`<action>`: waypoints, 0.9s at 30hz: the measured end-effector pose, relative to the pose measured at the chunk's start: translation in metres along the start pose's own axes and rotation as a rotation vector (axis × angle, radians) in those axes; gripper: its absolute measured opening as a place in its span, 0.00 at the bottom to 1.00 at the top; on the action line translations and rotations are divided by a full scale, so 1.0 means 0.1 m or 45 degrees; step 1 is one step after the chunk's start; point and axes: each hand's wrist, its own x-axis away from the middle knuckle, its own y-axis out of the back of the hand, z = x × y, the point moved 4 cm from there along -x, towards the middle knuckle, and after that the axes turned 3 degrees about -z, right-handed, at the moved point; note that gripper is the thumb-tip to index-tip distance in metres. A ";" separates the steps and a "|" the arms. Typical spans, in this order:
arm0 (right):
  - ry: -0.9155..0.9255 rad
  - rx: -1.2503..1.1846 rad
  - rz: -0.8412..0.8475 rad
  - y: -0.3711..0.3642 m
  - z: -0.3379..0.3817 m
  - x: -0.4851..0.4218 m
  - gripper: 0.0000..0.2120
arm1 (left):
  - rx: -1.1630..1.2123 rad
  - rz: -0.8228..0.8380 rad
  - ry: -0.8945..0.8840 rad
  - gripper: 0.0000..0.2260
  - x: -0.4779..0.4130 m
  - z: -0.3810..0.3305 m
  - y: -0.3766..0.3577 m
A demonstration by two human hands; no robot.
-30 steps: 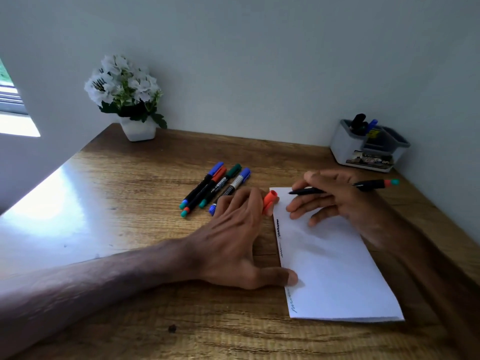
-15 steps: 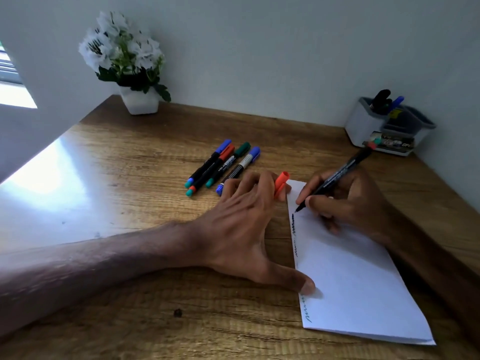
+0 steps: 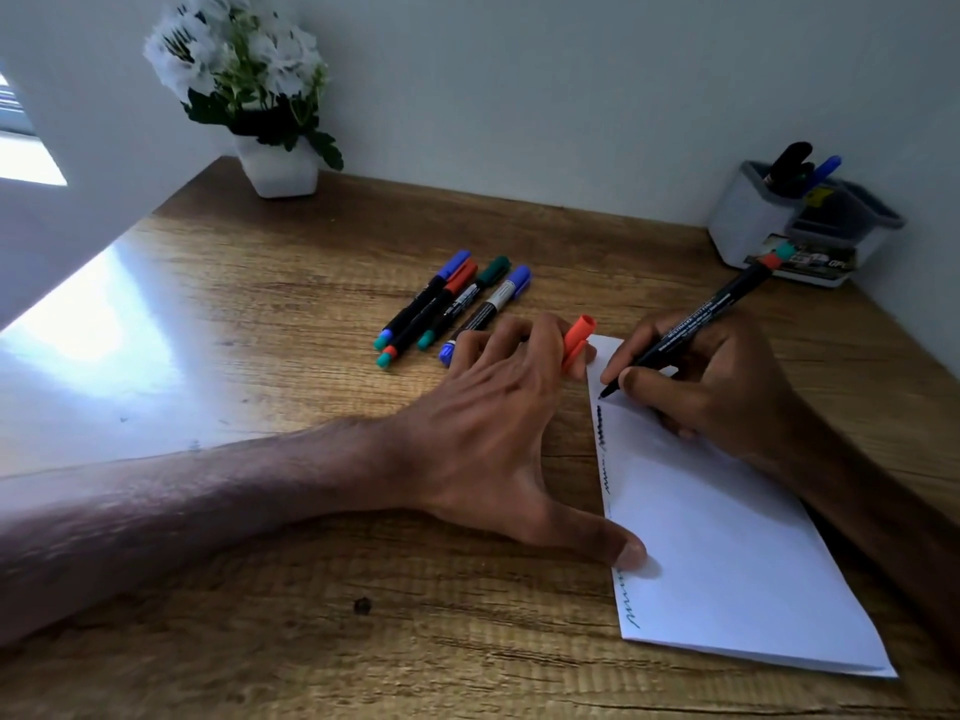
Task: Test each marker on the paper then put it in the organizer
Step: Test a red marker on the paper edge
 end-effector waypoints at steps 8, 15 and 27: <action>0.045 0.003 -0.005 -0.01 0.03 0.00 0.07 | 0.009 -0.023 -0.019 0.45 0.01 -0.01 0.00; 0.015 0.024 -0.032 0.00 0.03 0.01 0.09 | 0.005 -0.016 -0.021 0.47 0.01 -0.01 0.00; -0.099 0.032 -0.068 0.02 -0.06 0.00 0.06 | -0.003 -0.003 -0.011 0.43 0.00 -0.02 0.00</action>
